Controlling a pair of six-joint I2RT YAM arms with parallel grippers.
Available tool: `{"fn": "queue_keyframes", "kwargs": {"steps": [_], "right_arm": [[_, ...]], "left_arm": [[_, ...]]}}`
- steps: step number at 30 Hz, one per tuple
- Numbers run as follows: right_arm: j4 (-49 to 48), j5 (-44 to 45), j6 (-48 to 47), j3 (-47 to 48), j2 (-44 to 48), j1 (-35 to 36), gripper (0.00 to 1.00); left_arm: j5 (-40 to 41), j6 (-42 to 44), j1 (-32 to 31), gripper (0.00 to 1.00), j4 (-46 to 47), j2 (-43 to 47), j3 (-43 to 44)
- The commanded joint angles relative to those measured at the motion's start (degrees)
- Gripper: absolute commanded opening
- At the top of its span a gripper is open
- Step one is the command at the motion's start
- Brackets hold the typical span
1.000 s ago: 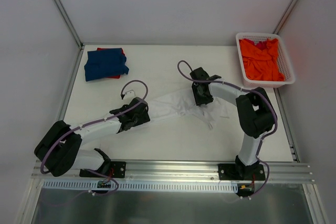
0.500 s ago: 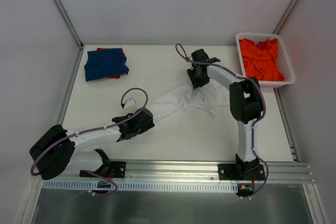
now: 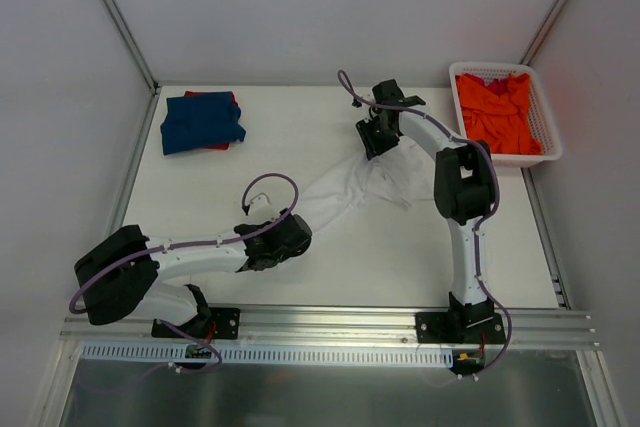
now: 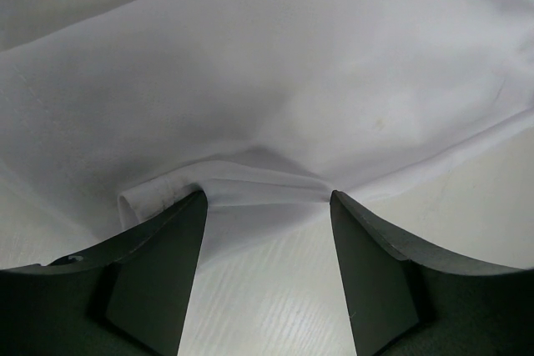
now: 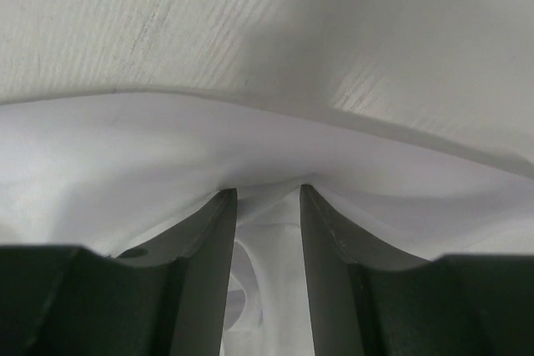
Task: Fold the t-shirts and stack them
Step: Fold the tshirt
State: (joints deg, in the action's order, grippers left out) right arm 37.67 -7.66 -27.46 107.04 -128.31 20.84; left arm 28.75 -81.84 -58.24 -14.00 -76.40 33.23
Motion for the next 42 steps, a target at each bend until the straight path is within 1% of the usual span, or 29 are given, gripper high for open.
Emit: {"fn": "queue_keyframes", "kwargs": {"steps": [1,5,9,12,15,16,17,19,22,26,31,37,42], "right_arm": [[2.15,-1.58,-0.84,-1.48,3.5,-0.1,0.4],[2.23,-0.08,-0.14,-5.44,5.53,-0.19,0.4],[4.16,0.19,-1.1,-4.4,4.74,-0.19,0.41],[6.09,-0.07,-1.8,-1.93,3.95,-0.27,0.42],[10.3,-0.25,-3.47,3.68,0.36,-0.54,0.43],[12.23,-0.08,-3.74,7.27,-0.79,-0.62,0.44],[13.03,-0.07,-4.52,8.87,-3.15,-0.71,0.44],[14.18,0.63,-4.79,11.51,-5.01,-0.71,0.44],[14.27,0.37,-5.23,14.93,-6.86,-0.98,0.44],[14.19,-0.77,-4.45,17.23,-7.74,-1.15,0.44],[10.32,-1.13,-2.25,16.0,-4.67,-1.24,0.44],[8.74,0.54,0.04,20.13,-3.53,-1.68,0.44],[7.07,1.51,1.88,20.92,-2.12,-2.03,0.44]], "left_arm": [[-5.11,-2.36,-1.18,0.63,-9.03,-3.93,-1.95],[-4.93,-2.62,-1.26,0.63,-9.64,-3.58,-2.03],[-5.2,-2.88,-1.7,0.63,-9.82,-2.88,-2.38],[-5.29,-2.8,-1.97,0.63,-10.08,-2.7,-2.21],[-5.37,-2.71,-2.06,0.63,-10.26,-3.05,-1.86],[-5.55,-3.06,-2.23,0.63,-10.26,-3.31,-1.77],[-5.72,-3.32,-2.49,0.64,-10.26,-4.01,-1.59],[-6.16,-4.46,-3.02,0.64,-10.17,-4.98,-1.33],[-6.6,-5.96,-4.86,0.64,-10.17,-7.09,-0.63],[-6.87,-7.01,-7.67,0.64,-10.17,-9.64,0.95],[-7.48,-6.84,-9.79,0.64,-10.26,-12.71,4.03],[-9.15,-6.93,-14.62,0.64,-10.26,-17.02,7.81],[-9.07,-7.1,-17.08,0.64,-10.26,-17.12,9.13]]}}
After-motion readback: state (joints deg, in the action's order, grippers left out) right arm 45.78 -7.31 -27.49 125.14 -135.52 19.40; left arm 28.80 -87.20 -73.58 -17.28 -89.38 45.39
